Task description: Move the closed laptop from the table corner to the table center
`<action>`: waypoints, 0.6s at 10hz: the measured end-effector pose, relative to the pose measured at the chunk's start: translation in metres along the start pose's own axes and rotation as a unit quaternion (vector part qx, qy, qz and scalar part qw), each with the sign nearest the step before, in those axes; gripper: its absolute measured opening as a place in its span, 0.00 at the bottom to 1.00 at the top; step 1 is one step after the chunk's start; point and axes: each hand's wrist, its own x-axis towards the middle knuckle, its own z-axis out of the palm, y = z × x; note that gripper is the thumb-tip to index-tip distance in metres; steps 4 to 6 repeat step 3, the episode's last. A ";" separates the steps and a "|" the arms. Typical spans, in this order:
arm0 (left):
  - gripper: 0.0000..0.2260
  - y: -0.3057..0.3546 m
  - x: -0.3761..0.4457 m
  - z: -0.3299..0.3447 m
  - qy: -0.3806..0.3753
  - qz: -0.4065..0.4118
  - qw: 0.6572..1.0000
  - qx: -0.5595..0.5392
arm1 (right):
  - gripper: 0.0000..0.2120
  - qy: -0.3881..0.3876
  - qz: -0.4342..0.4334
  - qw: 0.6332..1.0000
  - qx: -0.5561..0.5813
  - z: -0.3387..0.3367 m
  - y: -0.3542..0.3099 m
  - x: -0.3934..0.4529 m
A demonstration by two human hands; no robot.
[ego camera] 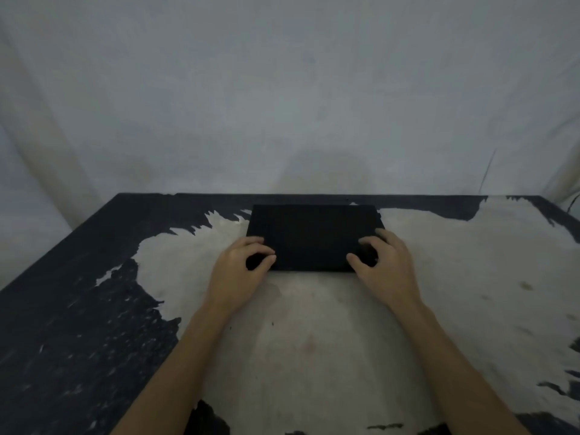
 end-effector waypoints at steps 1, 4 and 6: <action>0.05 0.008 0.014 -0.014 0.041 0.055 0.998 0.005 | 0.17 0.020 -0.024 0.998 0.059 -0.014 -0.021 0.014; 0.03 0.045 0.081 -0.061 0.100 0.148 0.984 -0.015 | 0.17 0.080 -0.130 0.979 0.132 -0.064 -0.074 0.066; 0.03 0.045 0.081 -0.061 0.100 0.148 0.984 -0.015 | 0.17 0.080 -0.130 0.979 0.132 -0.064 -0.074 0.066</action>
